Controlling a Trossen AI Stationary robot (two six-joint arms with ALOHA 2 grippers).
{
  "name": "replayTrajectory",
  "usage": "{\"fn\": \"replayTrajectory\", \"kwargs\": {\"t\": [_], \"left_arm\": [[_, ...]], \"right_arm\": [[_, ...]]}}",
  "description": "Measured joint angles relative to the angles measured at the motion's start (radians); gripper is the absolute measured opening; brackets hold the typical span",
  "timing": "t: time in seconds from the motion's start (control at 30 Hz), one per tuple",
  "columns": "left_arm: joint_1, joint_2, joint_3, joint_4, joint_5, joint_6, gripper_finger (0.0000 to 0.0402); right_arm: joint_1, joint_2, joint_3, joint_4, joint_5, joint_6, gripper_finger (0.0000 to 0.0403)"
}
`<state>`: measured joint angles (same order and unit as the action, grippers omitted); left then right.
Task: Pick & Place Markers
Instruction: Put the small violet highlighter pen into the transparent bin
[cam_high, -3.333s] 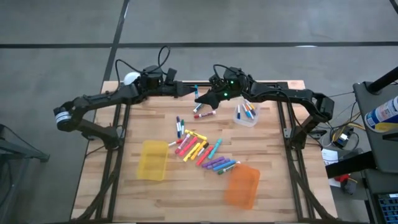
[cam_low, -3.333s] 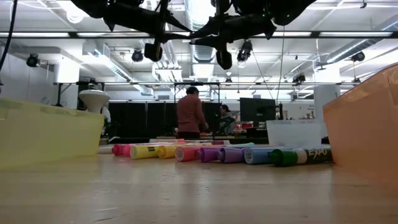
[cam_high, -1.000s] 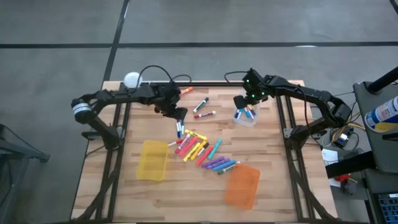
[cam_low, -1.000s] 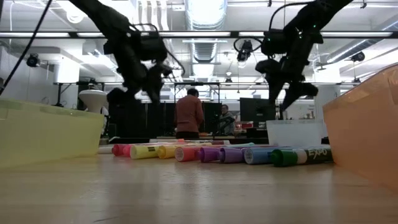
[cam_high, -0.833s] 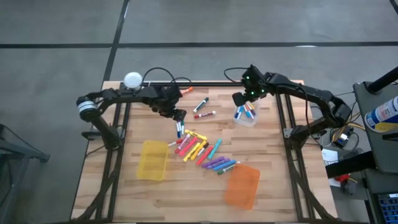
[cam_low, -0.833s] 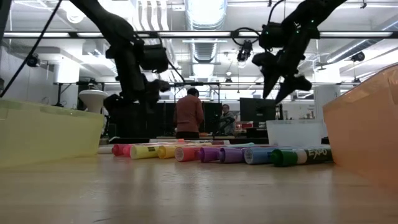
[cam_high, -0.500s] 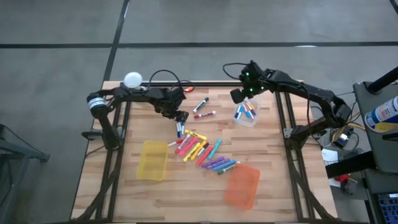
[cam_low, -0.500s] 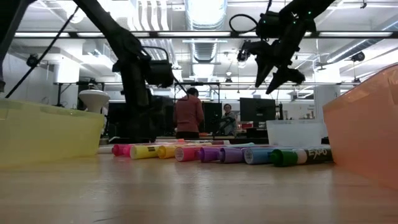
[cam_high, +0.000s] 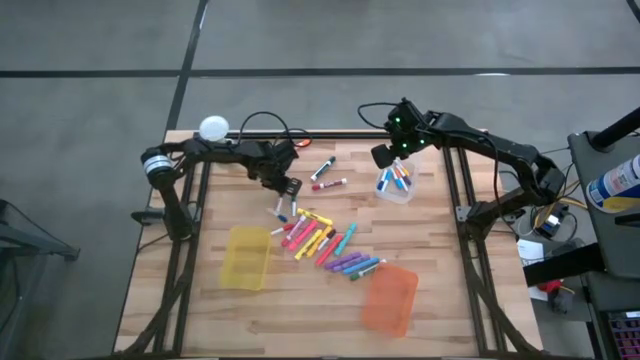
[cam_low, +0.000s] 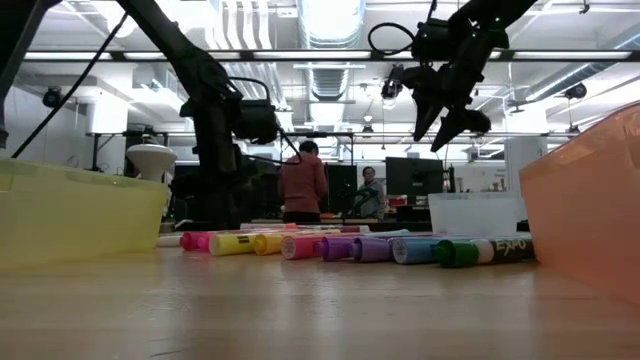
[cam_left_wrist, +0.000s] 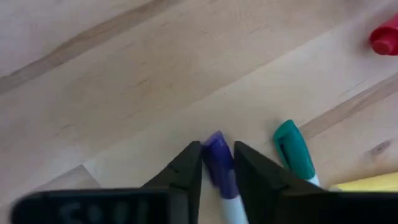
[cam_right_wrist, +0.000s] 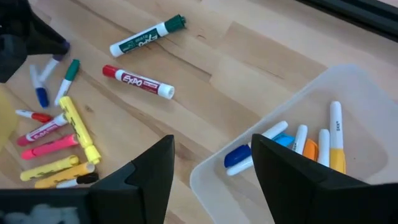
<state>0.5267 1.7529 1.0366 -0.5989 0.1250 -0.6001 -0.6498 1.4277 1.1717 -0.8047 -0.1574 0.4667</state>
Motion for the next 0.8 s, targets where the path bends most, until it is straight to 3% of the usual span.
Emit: {"fn": "replayTrajectory", "kwargs": {"t": [0.17,0.6,0.7,0.8], "left_arm": [[0.013,-0.003,0.004,0.049,0.013,0.010,0.0011],[0.077,-0.121,0.096,0.042,0.105,0.063,0.0000],[0.080,-0.127,0.118,-0.011,0.187,0.109,0.0000],[0.061,-0.125,0.119,-0.101,0.185,0.199,0.0001]], "right_arm": [[0.000,0.000,-0.002,0.000,0.000,0.000,0.0205],[0.037,-0.028,-0.002,0.009,-0.002,-0.010,0.0205],[0.037,-0.027,-0.003,0.009,-0.002,-0.010,0.0205],[0.037,-0.027,-0.003,0.011,-0.002,-0.009,0.0205]]}}
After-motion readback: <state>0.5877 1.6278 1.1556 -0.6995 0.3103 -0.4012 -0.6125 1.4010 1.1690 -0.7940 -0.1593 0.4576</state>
